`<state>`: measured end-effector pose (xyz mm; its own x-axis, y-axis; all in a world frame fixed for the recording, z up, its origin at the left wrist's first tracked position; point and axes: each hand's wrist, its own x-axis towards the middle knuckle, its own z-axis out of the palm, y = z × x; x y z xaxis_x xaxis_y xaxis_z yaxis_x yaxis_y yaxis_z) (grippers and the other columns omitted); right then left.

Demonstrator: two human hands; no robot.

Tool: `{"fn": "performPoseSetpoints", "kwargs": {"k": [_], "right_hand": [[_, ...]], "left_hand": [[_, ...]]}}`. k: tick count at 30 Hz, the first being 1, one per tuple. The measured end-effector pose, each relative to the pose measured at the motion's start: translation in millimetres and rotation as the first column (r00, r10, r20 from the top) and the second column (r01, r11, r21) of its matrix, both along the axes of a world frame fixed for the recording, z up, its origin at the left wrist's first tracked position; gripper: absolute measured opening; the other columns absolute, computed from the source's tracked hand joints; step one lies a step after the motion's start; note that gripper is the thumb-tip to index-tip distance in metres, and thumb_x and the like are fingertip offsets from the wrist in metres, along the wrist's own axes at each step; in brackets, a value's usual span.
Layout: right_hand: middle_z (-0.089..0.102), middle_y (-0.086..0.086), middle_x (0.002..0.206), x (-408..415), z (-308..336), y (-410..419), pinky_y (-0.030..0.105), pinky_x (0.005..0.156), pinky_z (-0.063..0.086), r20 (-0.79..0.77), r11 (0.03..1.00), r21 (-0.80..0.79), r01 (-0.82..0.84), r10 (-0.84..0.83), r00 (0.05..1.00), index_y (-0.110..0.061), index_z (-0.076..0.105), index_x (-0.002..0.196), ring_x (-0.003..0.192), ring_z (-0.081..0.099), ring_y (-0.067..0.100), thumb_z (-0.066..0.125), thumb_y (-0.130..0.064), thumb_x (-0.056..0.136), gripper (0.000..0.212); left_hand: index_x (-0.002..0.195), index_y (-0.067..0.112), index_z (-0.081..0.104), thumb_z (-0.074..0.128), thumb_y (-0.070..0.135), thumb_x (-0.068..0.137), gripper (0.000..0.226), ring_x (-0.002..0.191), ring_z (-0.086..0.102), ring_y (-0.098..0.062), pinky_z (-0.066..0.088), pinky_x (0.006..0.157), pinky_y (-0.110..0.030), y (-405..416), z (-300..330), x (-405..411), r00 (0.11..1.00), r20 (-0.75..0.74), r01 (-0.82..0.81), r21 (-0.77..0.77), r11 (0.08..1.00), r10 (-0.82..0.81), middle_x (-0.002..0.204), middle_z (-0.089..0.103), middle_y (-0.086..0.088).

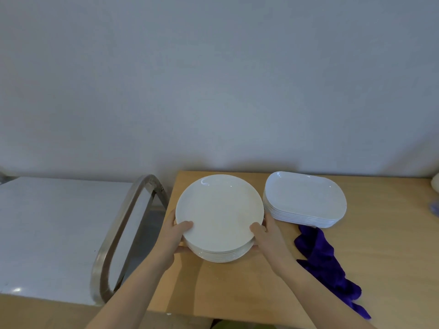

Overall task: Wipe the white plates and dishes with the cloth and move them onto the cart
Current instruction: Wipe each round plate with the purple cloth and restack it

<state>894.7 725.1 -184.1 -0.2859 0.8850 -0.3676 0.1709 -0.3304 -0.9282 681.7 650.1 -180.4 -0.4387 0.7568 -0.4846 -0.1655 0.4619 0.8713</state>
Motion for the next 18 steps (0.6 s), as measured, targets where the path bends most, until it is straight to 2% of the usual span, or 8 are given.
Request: {"fn": "performPoseSetpoints", "kwargs": {"k": [4, 9, 18], "right_hand": [[0.06, -0.011, 0.111, -12, 2, 8, 0.05, 0.089, 0.052, 0.021, 1.0, -0.021, -0.001, 0.001, 1.0, -0.027, 0.048, 0.127, 0.107, 0.058, 0.013, 0.051, -0.026, 0.076, 0.052], [0.059, -0.01, 0.115, -26, 2, 18, 0.05, 0.092, 0.051, 0.023, 1.0, -0.012, 0.019, -0.018, 1.0, -0.023, 0.046, 0.13, 0.111, 0.056, 0.015, 0.049, -0.014, 0.086, 0.045], [0.058, -0.001, 0.112, -41, 1, 36, 0.054, 0.09, 0.05, 0.05, 0.999, -0.013, 0.047, -0.046, 0.998, -0.02, 0.046, 0.123, 0.106, 0.056, 0.02, 0.048, -0.017, 0.086, 0.038]], "left_hand": [[0.14, 0.03, 0.036, 0.058, 0.016, 0.09, 0.057, 0.103, 0.061, -0.031, 0.059, 0.07, -0.043, 11, 0, -14, 0.999, 0.018, 0.03, -0.004, 1.0, -0.03, 0.125, 0.057, -0.005], [0.14, 0.029, 0.037, 0.058, 0.016, 0.09, 0.056, 0.105, 0.06, -0.032, 0.059, 0.072, -0.045, 27, 1, -31, 0.997, 0.019, 0.069, -0.004, 0.998, -0.069, 0.126, 0.057, -0.006], [0.135, 0.027, 0.041, 0.059, 0.015, 0.088, 0.051, 0.106, 0.059, -0.031, 0.059, 0.069, -0.049, 51, -5, -49, 0.994, 0.072, 0.086, -0.001, 0.996, -0.086, 0.123, 0.057, -0.005]]}}
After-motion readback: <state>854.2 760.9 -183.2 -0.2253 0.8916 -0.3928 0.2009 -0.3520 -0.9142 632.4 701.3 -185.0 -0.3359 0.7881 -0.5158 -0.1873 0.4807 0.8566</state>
